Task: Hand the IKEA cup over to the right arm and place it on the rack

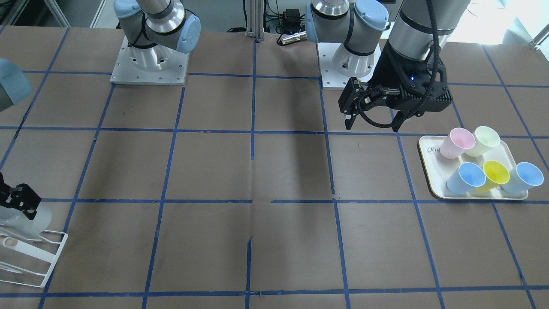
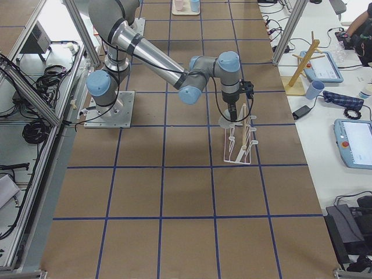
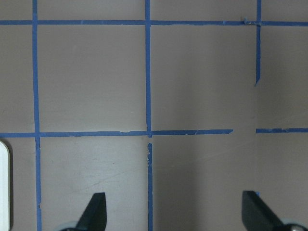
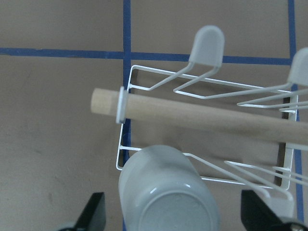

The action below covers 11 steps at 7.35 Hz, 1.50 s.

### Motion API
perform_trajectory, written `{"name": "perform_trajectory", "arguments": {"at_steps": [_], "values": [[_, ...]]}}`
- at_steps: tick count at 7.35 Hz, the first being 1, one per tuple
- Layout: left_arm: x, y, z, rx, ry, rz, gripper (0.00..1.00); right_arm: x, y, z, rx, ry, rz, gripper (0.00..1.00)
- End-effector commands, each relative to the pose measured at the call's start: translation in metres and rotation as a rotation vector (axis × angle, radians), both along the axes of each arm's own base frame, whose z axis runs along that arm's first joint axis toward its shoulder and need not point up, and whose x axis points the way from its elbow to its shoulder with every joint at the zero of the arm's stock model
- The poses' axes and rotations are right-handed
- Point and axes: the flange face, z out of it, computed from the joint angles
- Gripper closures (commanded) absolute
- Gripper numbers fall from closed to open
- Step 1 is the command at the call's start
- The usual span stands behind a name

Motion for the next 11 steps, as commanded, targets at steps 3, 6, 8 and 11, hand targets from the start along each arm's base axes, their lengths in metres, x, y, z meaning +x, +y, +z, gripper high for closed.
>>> {"name": "perform_trajectory", "arguments": {"at_steps": [3, 6, 8, 11], "values": [[0.0, 0.0, 0.0, 0.0, 0.0, 0.0, 0.0, 0.013, 0.023, 0.059, 0.019, -0.008, -0.002, 0.0], [0.0, -0.001, 0.004, -0.006, -0.003, 0.0, 0.0, 0.045, 0.068, 0.126, 0.117, -0.116, 0.018, 0.0], [0.0, -0.001, 0.004, -0.008, -0.003, 0.0, 0.0, 0.081, 0.103, 0.153, 0.161, -0.209, -0.117, 0.0], [0.001, -0.001, 0.005, -0.009, -0.001, 0.002, 0.0, 0.186, 0.13, 0.179, 0.177, -0.183, -0.001, 0.0]]}}
